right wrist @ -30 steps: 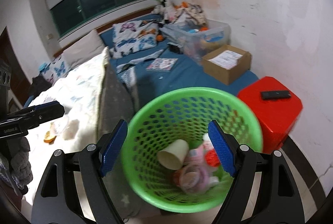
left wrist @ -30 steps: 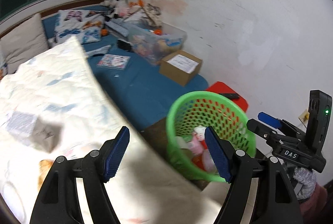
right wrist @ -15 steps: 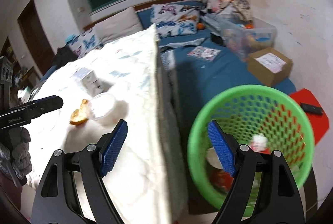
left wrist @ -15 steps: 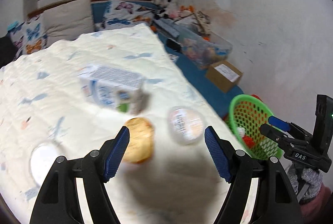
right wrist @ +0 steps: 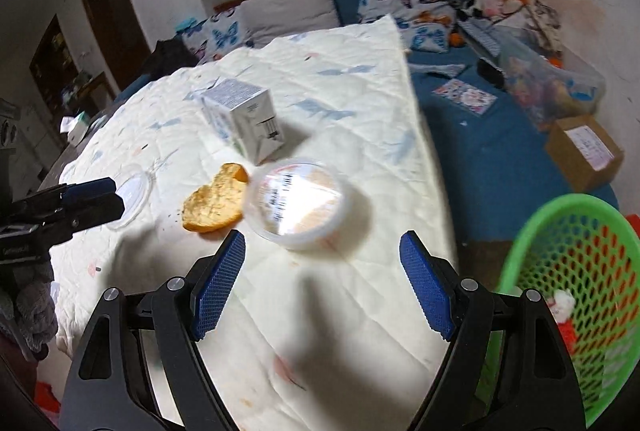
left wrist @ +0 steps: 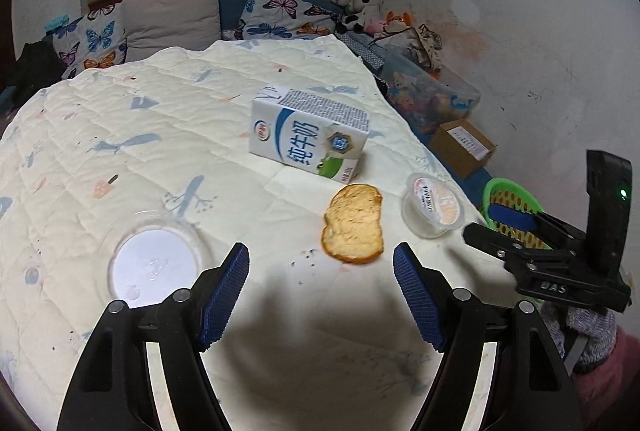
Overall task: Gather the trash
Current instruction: 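Grasp the clear labeled plastic tub with the right gripper while the left grasps the bread slice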
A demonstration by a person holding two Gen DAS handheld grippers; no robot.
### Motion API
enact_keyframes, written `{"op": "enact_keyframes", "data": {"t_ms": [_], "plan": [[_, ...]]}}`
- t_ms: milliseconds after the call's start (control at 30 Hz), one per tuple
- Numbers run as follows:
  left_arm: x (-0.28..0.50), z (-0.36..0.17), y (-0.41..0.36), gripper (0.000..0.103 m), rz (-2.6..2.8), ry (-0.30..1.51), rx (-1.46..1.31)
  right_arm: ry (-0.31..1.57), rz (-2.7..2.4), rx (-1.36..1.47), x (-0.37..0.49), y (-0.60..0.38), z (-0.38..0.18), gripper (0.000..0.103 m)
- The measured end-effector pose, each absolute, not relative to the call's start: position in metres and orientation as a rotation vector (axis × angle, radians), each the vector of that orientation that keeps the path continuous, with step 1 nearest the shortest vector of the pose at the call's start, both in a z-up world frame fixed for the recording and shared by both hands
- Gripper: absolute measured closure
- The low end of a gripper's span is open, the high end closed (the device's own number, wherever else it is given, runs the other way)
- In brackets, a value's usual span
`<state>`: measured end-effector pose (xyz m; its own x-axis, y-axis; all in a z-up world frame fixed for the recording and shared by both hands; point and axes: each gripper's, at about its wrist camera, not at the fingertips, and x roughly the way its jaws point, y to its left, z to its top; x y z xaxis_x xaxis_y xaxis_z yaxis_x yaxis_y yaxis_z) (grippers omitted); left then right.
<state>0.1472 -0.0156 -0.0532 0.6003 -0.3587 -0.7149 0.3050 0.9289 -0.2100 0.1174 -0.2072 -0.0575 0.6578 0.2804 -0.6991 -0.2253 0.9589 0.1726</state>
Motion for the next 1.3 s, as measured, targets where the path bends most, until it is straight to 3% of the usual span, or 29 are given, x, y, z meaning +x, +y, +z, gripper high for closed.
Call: {"op": "enact_keyframes", "data": {"t_ms": [300, 500, 1300], "plan": [[0.145, -0.060, -0.013, 0.031, -0.396, 0.859, -0.059, 0.843, 0.293, 0.038, 0.148, -0.186, -0.072, 0.024], [0.145, -0.064, -0.023, 0.031, -0.421, 0.875, -0.023, 0.854, 0.295, 0.064, 0.158, -0.188, -0.076, 0.036], [0.205, -0.101, -0.087, 0.028, -0.540, 0.958, 0.319, 0.741, 0.231, 0.148, 0.114, -0.241, -0.035, 0.036]]}}
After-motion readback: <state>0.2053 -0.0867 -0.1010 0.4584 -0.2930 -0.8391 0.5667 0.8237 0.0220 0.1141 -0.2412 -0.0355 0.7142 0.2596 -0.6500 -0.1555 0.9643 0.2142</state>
